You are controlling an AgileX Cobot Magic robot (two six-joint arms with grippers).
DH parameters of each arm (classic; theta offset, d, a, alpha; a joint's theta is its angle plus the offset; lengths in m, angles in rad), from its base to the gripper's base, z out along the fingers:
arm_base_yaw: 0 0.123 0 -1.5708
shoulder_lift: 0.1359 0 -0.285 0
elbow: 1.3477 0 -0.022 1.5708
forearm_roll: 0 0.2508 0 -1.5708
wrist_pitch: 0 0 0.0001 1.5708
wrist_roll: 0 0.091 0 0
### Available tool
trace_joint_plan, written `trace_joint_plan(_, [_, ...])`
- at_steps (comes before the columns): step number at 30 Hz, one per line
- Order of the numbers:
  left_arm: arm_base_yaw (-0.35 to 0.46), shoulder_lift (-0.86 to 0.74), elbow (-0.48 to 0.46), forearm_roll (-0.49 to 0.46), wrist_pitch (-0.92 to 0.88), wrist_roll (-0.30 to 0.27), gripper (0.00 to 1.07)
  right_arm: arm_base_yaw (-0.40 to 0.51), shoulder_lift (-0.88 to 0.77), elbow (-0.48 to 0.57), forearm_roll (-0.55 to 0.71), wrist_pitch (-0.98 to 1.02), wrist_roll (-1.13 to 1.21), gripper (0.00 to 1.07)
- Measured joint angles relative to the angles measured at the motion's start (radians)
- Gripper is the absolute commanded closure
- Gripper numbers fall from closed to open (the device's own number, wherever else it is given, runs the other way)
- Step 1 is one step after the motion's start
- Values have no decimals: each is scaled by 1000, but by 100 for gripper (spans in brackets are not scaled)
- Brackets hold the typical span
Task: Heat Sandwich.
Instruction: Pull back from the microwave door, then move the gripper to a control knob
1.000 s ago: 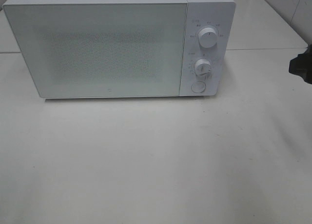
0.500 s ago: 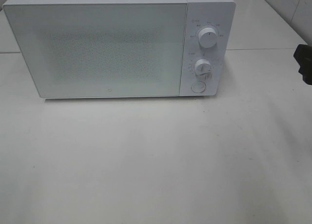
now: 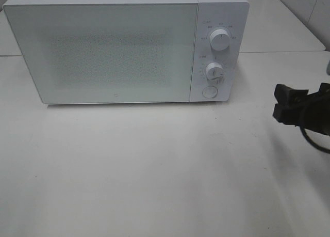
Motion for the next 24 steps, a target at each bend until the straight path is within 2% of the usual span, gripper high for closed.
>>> trace_joint_plan(1, [0,0,0,0,0,0,7,69,38,0,81,-44,-63,31])
trace_joint_plan(6, [0,0,0,0,0,0,7,158,89,-1,200,-120,-114,31])
trace_joint_plan(10, [0,0,0,0,0,0,7,294,172,-3,329,-197,-130,31])
trace_joint_plan(14, [0,0,0,0,0,0,7,341,201,-21,378,-197,-132,31])
trace_joint_plan(20, [0,-1,0,0,0,0,7,446,252,-101,443,-199,-153,31])
trace_joint_plan(24, [0,-1,0,0,0,0,7,475,265,-126,483,-201,-177,31])
